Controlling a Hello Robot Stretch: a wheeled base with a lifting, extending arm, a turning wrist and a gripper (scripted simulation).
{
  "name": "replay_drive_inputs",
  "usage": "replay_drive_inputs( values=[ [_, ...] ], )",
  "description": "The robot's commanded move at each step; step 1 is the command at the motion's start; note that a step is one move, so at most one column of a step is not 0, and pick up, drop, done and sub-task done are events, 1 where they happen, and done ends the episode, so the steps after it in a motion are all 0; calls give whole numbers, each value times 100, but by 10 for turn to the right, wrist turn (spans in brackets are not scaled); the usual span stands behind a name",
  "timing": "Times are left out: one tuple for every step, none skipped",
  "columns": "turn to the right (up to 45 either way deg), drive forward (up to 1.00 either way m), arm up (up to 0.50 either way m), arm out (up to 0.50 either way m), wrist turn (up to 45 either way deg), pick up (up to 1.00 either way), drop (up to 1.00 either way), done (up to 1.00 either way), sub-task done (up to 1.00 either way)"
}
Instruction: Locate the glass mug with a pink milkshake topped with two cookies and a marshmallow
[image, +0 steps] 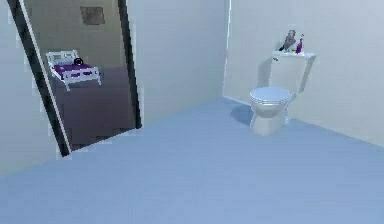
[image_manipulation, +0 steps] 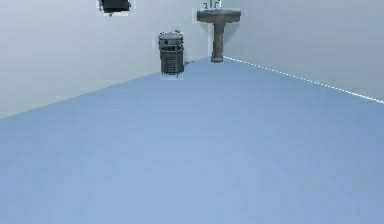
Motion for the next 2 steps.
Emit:
replay_drive_inputs(
  values=[
    [-210, 0, 0, 0, 0, 0, 0, 0, 0],
    [0, 100, 0, 0, 0, 0, 0, 0, 0]
  ],
)
